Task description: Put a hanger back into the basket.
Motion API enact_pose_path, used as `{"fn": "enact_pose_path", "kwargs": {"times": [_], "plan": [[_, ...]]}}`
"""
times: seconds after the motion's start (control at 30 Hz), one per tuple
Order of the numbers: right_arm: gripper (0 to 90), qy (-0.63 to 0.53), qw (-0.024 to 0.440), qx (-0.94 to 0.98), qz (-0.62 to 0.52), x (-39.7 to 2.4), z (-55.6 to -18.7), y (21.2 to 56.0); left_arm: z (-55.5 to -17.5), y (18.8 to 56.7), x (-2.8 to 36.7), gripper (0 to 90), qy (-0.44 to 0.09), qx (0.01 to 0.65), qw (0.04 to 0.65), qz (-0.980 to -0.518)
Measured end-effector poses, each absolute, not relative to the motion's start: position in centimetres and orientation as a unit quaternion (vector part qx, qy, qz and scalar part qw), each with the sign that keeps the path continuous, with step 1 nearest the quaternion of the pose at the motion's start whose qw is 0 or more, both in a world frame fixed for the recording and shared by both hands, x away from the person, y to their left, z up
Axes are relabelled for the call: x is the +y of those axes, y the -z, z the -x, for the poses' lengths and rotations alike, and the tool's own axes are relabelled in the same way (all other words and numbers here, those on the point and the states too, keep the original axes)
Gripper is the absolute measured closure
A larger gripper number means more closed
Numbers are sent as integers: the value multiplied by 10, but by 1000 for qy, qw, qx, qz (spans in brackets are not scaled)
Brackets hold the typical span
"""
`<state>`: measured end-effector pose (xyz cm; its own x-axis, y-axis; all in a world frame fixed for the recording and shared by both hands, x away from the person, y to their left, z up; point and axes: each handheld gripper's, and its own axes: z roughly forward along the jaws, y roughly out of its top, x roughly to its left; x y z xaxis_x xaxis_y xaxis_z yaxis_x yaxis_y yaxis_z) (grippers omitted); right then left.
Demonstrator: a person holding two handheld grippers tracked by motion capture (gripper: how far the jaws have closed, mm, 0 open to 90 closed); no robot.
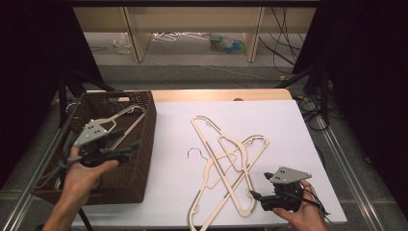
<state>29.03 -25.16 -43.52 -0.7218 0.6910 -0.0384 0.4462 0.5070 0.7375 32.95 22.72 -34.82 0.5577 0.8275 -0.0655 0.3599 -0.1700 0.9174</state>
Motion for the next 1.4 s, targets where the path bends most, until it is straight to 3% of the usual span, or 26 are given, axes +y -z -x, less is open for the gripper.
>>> {"fn": "enact_pose_path", "kwargs": {"times": [0.27,0.4,0.53,0.73,0.97,1.4], "plan": [[237,-373,172,846,-341,-255,-292,436,-309,369,173,202,-197,353,538,-739],[234,-374,172,845,-342,-254,-292,437,-302,385,158,192,-202,337,542,-742],[235,-373,170,846,-342,-253,-292,438,-296,401,151,177,-184,323,547,-750],[235,-373,170,842,-350,-254,-292,439,-289,414,152,171,-188,324,553,-744],[233,-370,170,842,-355,-255,-294,440,-278,428,145,169,-194,295,535,-767],[293,-339,163,834,-403,-256,-327,452,-278,440,144,171,-216,289,528,-769]]}}
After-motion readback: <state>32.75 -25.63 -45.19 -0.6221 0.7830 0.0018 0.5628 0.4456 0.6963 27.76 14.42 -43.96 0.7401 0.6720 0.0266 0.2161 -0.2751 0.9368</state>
